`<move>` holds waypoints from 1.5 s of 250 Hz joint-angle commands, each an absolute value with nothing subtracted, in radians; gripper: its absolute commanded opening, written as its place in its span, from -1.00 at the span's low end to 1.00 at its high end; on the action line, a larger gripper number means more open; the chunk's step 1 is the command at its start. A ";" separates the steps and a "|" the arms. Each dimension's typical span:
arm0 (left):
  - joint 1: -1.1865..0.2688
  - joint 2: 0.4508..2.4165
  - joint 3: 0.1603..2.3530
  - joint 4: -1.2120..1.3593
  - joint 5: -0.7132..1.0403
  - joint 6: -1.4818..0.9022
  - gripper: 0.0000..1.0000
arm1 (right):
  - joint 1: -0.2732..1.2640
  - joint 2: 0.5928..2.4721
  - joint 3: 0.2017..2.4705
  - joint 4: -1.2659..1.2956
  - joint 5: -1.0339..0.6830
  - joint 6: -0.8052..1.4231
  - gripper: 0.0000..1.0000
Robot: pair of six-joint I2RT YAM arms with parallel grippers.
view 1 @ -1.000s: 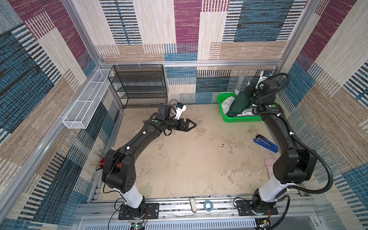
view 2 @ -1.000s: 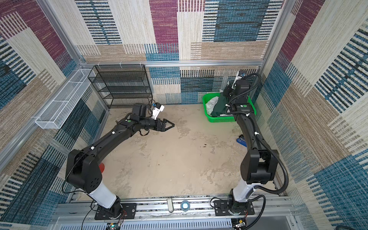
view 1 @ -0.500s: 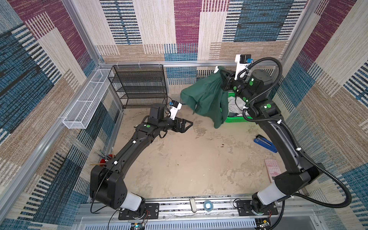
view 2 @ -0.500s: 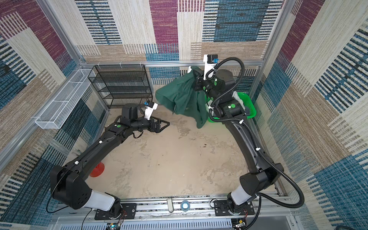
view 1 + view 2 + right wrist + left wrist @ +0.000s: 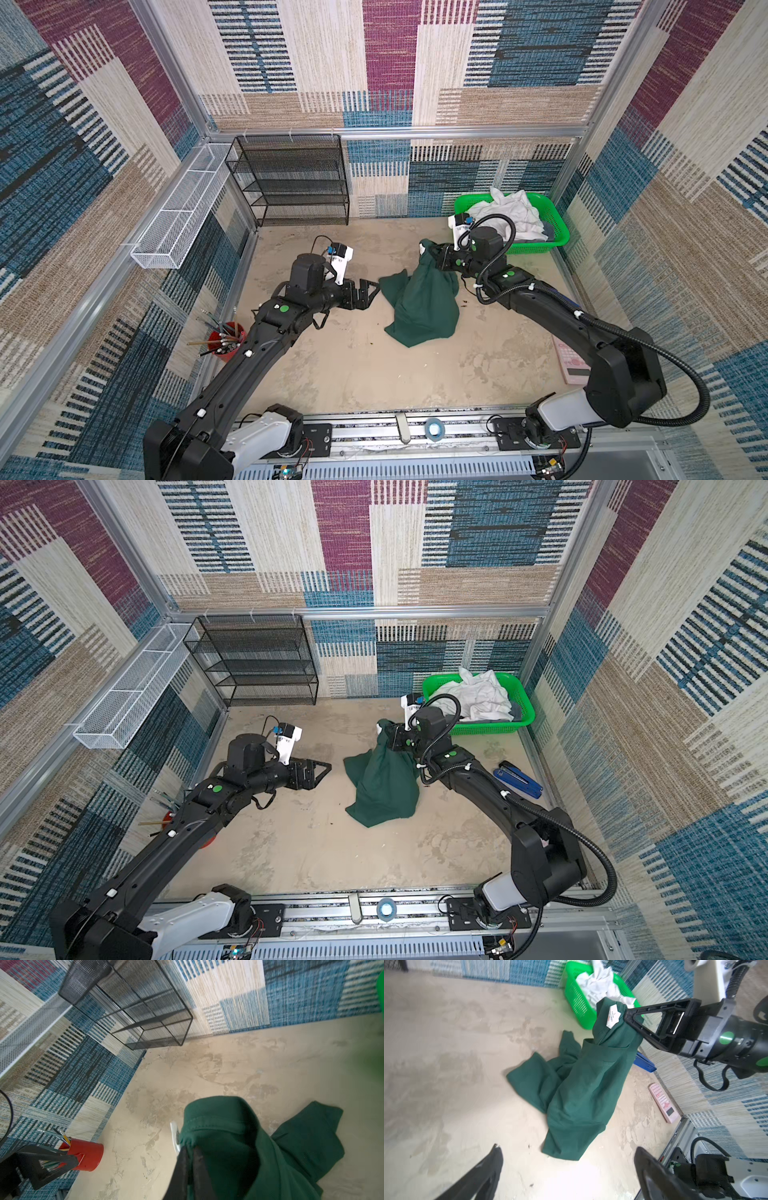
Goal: Fold and stack the t-shirts
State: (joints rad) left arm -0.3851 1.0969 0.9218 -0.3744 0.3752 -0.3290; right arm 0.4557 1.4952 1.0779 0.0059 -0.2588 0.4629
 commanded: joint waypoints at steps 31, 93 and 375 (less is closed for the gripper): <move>-0.474 1.192 0.819 -0.388 0.374 -0.448 0.85 | 0.461 1.522 1.101 0.033 -0.191 0.443 0.33; -0.619 1.514 0.912 -0.357 0.295 -0.455 0.35 | 0.426 1.398 1.051 -0.208 0.068 0.400 0.75; -0.663 1.244 1.385 -0.550 -0.029 -0.441 -1.00 | 0.380 1.117 0.523 -0.038 -0.261 0.508 0.62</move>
